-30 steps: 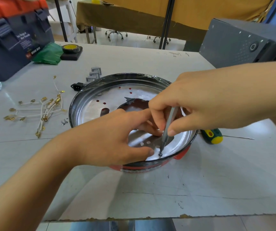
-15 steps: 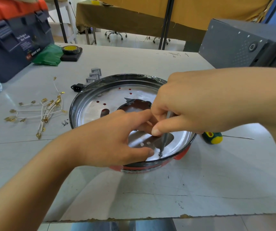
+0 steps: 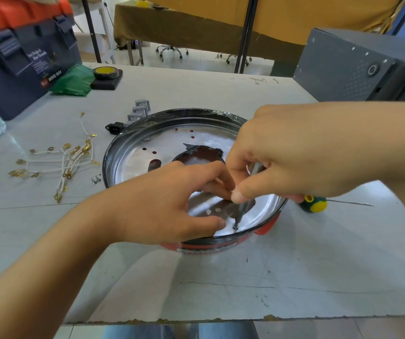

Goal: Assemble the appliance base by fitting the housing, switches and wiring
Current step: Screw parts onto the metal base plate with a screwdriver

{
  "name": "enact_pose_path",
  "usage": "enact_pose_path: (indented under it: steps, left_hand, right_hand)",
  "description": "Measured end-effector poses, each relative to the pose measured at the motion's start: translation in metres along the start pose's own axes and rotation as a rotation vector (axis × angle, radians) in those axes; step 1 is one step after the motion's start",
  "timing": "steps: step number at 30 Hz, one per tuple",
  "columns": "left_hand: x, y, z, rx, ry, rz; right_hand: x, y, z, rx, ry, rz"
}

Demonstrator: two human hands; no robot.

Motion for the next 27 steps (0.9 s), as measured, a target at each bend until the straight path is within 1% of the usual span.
enact_pose_path:
  steps: [1, 5, 11, 13, 16, 20, 24, 27]
  left_hand:
    - [-0.001, 0.000, 0.000, 0.005, -0.001, -0.003]
    - [-0.001, 0.000, 0.000, 0.007, 0.013, 0.010]
    - [0.000, 0.000, 0.000, -0.014, -0.002, 0.021]
    - [-0.001, 0.000, 0.000, -0.022, 0.007, 0.025]
    - [-0.001, 0.000, 0.000, -0.020, 0.009, 0.024]
    - [-0.001, 0.000, 0.000, -0.010, 0.003, 0.020]
    - [-0.001, 0.001, 0.000, -0.001, 0.010, 0.009]
    - [-0.001, 0.000, 0.000, 0.009, 0.002, 0.006]
  right_hand:
    - [-0.002, 0.002, 0.001, -0.046, -0.009, -0.004]
    - [-0.002, 0.006, 0.005, -0.059, -0.022, -0.009]
    - [0.003, -0.005, -0.003, 0.136, -0.002, -0.084]
    - [0.003, -0.007, -0.006, 0.120, 0.060, -0.089]
    - [0.000, -0.006, -0.008, 0.087, 0.119, -0.050]
    - [-0.001, -0.007, -0.007, 0.132, 0.159, 0.019]
    - [-0.004, -0.008, -0.003, 0.169, 0.093, 0.093]
    - [-0.003, -0.008, -0.003, 0.142, 0.044, 0.062]
Point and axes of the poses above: each hand's wrist, its own y-axis towards the middle knuckle, its own z-axis out of the palm, x = y × z, the point moved 5 cm from there along y, towards the middle knuckle, and after that the axes turned 14 degrees about z, right-handed, at the moved point
